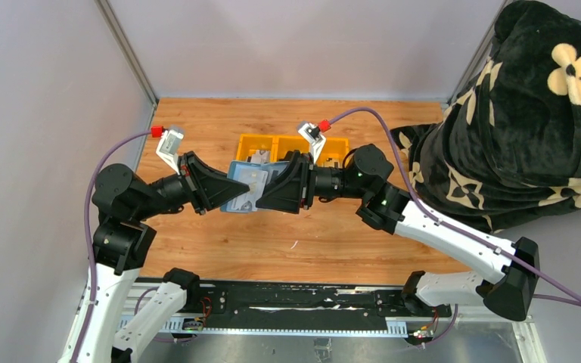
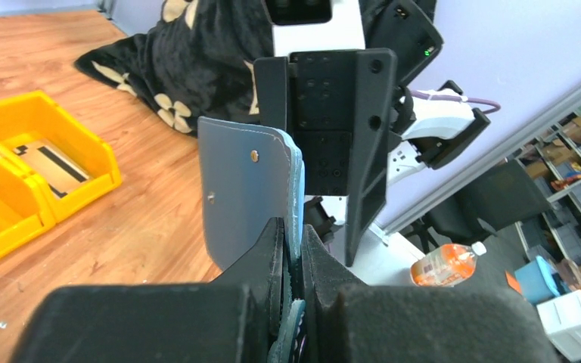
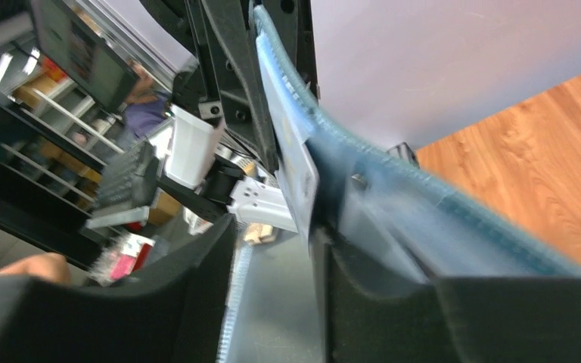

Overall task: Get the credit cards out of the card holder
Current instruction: Remove the credit card from the card holder.

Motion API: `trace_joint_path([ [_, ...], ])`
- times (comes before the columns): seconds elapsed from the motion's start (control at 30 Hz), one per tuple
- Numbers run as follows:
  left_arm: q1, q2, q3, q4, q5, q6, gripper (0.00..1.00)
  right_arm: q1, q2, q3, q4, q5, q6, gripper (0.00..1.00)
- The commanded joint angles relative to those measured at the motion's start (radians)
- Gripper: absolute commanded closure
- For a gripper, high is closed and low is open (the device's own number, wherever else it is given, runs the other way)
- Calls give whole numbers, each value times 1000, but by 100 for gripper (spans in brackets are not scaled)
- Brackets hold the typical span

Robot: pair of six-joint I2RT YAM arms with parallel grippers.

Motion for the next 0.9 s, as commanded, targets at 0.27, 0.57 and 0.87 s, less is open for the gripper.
trace_joint_path([
  [0.27,-1,-22,-10,77,78,-37,100,8,-1,-91,331,-42,142,96],
  [0.57,-2,-15,13,73,57,-40,100,7,-79,-167,344,-12,113,100],
  [0.87,4,-7,42,63,42,-37,100,7,-83,-194,370,-7,125,100],
])
